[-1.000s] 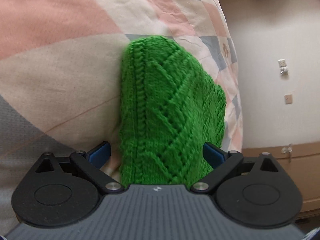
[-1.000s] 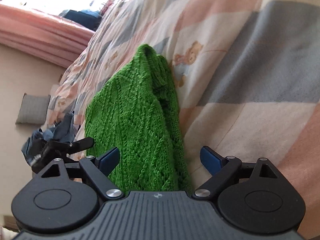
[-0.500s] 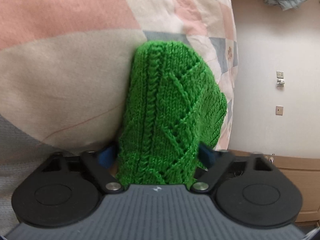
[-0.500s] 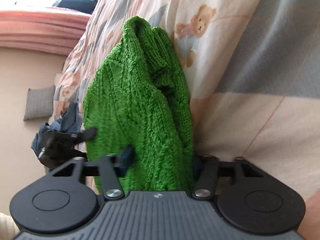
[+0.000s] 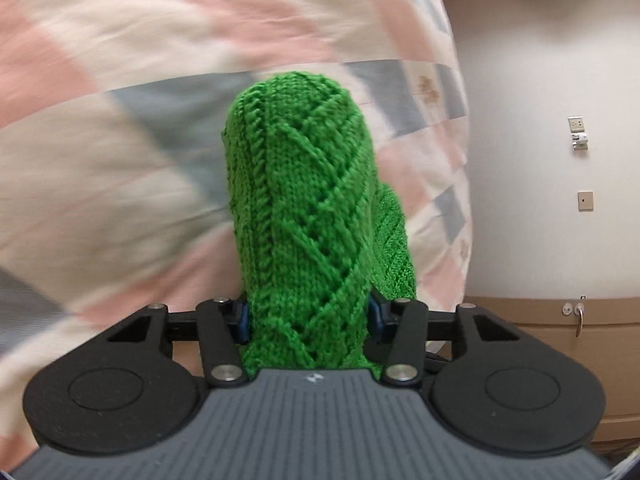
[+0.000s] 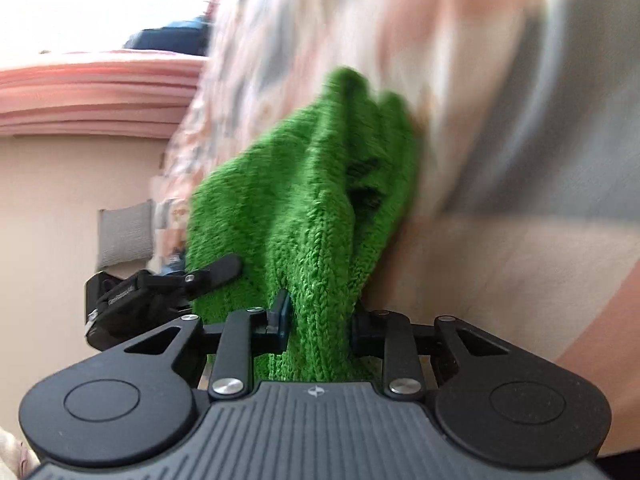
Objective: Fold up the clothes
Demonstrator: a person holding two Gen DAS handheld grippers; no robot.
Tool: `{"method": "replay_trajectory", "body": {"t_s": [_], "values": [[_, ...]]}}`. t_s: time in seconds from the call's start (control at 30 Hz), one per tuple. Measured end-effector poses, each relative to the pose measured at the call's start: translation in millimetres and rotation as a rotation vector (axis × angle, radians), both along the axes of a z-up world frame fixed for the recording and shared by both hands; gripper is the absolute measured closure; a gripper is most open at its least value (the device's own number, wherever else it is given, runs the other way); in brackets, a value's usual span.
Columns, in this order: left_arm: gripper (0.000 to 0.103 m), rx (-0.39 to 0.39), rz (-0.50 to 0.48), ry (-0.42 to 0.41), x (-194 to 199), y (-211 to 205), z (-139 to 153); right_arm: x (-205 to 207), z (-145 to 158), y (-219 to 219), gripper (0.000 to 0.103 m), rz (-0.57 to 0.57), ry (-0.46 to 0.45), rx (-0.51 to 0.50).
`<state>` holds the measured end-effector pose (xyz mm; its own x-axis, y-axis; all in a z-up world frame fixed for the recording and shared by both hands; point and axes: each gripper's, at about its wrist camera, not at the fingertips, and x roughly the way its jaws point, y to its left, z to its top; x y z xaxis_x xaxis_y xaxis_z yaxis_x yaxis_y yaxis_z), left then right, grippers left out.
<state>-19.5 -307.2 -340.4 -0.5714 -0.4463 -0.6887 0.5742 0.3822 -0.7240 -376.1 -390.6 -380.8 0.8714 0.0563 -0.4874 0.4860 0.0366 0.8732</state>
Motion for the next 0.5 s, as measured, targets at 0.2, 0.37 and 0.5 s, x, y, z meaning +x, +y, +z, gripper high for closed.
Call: {"method": "replay_trajectory", "body": {"t_s": [0.2, 0.37, 0.5], "values": [[0.059, -0.1, 0.027, 0.041, -99, -62, 24, -106, 52, -88, 0.076, -0.016, 0.01, -0.105], [0.059, -0.221, 0.015, 0.126, -184, -143, 29, -197, 94, -166, 0.076, -0.036, 0.061, -0.211], [0.059, -0.291, -0.001, 0.171, -244, -209, 26, -258, 111, -226, 0.076, -0.044, 0.103, -0.272]]}}
